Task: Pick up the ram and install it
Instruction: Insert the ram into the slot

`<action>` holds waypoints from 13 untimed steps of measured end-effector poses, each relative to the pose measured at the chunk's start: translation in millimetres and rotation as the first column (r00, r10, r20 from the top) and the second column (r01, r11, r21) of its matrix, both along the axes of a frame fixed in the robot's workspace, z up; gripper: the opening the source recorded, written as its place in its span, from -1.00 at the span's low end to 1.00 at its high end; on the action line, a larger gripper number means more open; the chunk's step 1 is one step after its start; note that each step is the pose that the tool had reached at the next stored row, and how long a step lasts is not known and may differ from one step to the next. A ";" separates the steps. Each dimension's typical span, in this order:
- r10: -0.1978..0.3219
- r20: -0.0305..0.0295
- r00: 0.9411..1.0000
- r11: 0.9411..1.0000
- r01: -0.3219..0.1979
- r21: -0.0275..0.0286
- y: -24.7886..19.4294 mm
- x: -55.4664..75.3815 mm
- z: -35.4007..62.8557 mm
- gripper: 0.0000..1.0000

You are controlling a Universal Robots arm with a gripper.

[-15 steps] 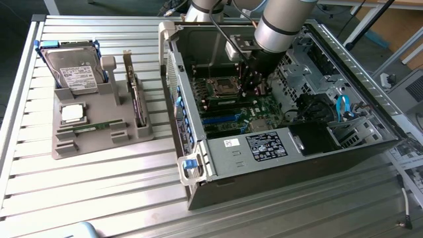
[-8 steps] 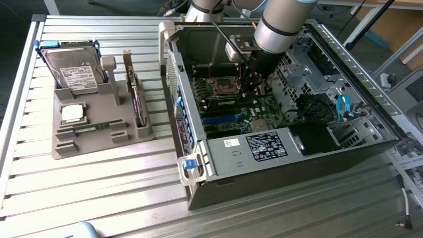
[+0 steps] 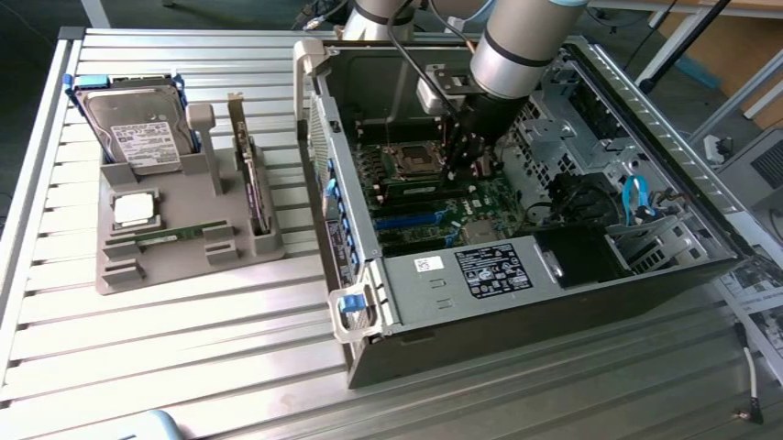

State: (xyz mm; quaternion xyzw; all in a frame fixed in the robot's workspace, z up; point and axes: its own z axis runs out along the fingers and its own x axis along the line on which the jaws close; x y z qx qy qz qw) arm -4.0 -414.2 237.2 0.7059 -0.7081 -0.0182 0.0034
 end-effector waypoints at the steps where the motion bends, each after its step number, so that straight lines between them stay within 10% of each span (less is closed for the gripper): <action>1: 0.000 0.000 1.000 1.000 0.000 0.000 0.0 0.0 -0.3 -0.76; 13: 0.000 0.001 1.000 1.000 0.000 0.000 0.0 -0.2 -4.5 -0.76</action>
